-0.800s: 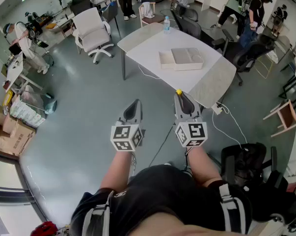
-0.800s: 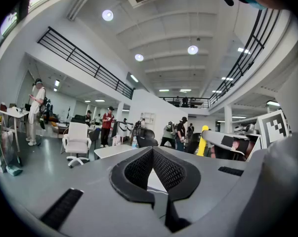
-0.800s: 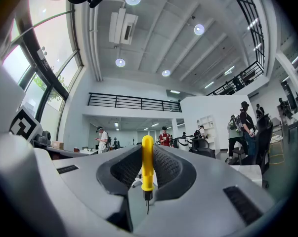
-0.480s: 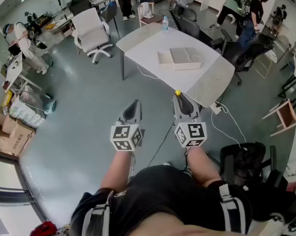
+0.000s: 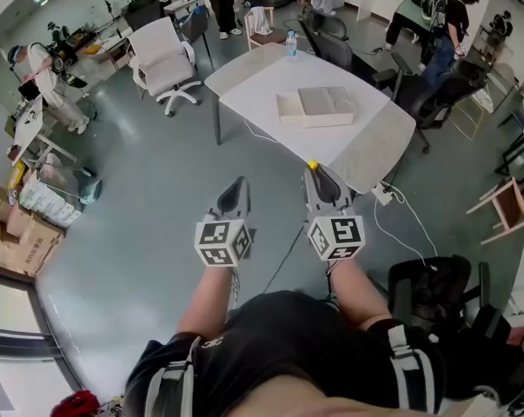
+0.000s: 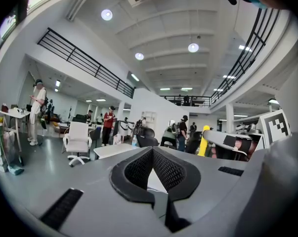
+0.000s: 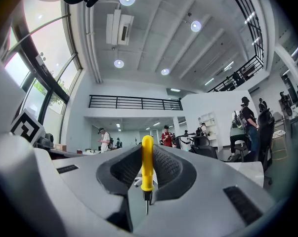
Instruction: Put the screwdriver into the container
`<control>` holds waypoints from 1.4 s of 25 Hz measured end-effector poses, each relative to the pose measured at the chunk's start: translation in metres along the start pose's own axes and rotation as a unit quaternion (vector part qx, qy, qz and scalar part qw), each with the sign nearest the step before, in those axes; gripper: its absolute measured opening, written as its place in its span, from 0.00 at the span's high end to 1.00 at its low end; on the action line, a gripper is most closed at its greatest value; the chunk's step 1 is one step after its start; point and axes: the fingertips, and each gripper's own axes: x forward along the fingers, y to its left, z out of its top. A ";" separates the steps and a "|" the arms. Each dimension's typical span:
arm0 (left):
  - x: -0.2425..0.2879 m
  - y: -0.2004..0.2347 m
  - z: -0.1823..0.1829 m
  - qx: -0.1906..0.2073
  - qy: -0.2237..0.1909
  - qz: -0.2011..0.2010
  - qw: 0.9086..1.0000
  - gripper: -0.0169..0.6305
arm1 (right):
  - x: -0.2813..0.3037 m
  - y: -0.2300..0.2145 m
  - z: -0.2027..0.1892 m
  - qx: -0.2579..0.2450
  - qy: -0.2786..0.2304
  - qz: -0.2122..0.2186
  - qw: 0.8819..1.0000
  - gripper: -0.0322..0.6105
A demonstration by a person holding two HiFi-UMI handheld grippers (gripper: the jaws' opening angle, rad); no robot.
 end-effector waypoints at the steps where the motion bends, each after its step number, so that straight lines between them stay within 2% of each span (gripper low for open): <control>1: 0.004 -0.004 0.000 0.000 0.000 0.000 1.000 0.96 | -0.001 -0.005 0.000 0.001 0.000 0.000 1.000 0.85; 8: 0.021 -0.031 -0.008 0.001 0.001 -0.002 1.000 0.96 | -0.010 -0.029 -0.001 0.004 0.000 0.006 1.000 0.85; 12: 0.027 -0.046 -0.011 0.014 0.002 0.000 1.000 0.96 | -0.015 -0.043 -0.004 0.006 0.004 0.009 1.000 0.85; 16: 0.031 -0.051 -0.010 0.020 0.005 -0.001 1.000 0.96 | -0.018 -0.047 -0.003 0.043 0.007 0.020 0.999 0.85; 18: 0.034 -0.049 -0.011 0.022 0.006 -0.004 1.000 0.96 | -0.016 -0.049 -0.003 0.049 0.004 0.019 0.999 0.85; 24: 0.052 -0.042 -0.018 0.019 -0.001 -0.001 1.000 0.96 | -0.004 -0.055 -0.011 0.025 -0.003 0.025 0.999 0.85; 35: 0.115 0.007 -0.007 0.017 -0.008 -0.004 1.000 0.96 | 0.070 -0.066 -0.024 0.010 -0.008 0.025 1.000 0.85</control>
